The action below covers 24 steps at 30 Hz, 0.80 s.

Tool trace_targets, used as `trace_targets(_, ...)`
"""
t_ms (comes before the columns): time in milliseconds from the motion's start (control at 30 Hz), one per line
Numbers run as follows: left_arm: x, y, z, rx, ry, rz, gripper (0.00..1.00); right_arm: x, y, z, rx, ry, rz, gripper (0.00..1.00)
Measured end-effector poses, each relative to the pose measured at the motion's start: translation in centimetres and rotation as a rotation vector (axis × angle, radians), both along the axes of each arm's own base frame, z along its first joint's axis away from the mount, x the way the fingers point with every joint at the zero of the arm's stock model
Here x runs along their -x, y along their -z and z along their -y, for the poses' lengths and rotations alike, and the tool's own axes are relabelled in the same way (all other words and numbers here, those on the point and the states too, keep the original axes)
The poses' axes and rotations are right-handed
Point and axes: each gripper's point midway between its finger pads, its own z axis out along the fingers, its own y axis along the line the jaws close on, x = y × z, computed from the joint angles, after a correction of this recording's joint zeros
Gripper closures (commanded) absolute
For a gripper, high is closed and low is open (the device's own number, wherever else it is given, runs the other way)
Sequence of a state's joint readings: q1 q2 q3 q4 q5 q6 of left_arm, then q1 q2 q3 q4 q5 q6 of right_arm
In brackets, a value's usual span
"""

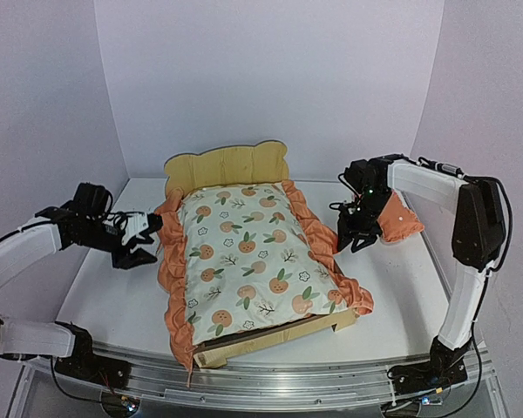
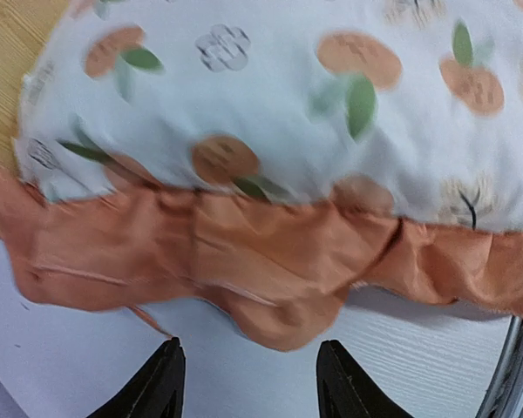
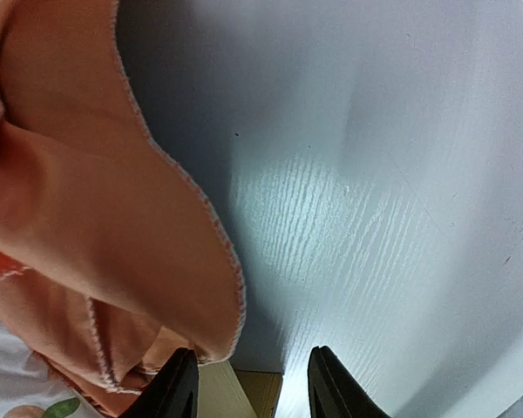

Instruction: Set up the pet bed

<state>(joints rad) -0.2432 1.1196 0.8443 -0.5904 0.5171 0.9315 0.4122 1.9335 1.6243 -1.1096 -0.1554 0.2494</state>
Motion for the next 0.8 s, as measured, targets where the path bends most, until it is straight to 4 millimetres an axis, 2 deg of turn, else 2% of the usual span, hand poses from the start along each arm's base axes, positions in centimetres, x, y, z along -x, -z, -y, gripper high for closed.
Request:
trace_targets(33, 1.3, 2.2, -0.5, -0.027, 0.007, -0.038, 0.48, 0.2, 0.3, 0.2, 0.008, 0.001, -0.008, 0.55)
trace_targets(133, 3.6, 6.0, -1.1, -0.075, 0.024, -0.104, 0.5, 1.3, 1.5, 0.8, 0.035, 0.006, -0.046, 0.55)
trace_targets(200, 4.7, 7.8, -1.2, -0.1, 0.037, -0.142, 0.51, 2.0, 2.3, 1.1, 0.047, 0.011, -0.076, 0.55)
trace_targets(267, 4.9, 8.8, -0.5, -0.113, 0.056, -0.157, 0.5, 2.7, 2.8, 1.1, 0.042, 0.016, -0.101, 0.55)
trace_targets(467, 4.3, 11.2, 3.0, -0.147, 0.144, -0.185, 0.51, 3.6, 3.8, -0.3, -0.026, 0.048, -0.142, 0.55)
trace_targets(567, 2.4, 11.4, 4.5, -0.146, 0.138, -0.205, 0.5, 3.0, 3.7, -1.4, -0.065, 0.072, -0.123, 0.55)
trace_targets(667, 0.0, 11.1, 4.7, -0.163, 0.097, -0.198, 0.5, 1.9, 3.7, -1.9, -0.09, 0.104, -0.093, 0.55)
trace_targets(800, -1.5, 11.1, 4.8, -0.187, 0.076, -0.226, 0.5, 0.5, 3.5, -2.4, -0.113, 0.147, -0.057, 0.56)
